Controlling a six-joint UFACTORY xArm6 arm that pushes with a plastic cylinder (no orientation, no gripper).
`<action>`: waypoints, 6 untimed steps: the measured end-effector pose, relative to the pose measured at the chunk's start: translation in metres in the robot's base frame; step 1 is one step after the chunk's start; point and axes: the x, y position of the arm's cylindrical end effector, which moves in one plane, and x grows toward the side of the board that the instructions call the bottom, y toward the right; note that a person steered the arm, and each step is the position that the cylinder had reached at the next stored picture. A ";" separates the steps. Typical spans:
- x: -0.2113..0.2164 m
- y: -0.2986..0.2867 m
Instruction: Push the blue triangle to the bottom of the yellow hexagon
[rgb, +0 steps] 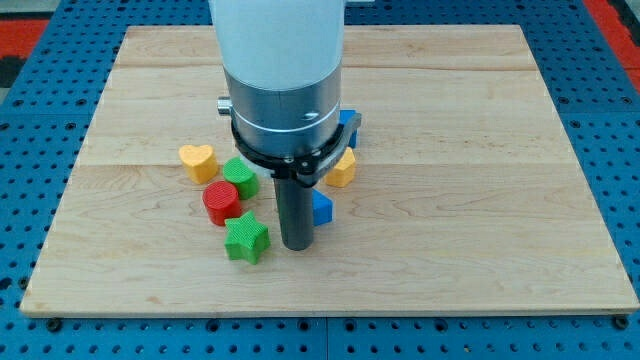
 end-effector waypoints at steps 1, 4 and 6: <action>-0.003 -0.040; -0.010 0.005; -0.011 -0.009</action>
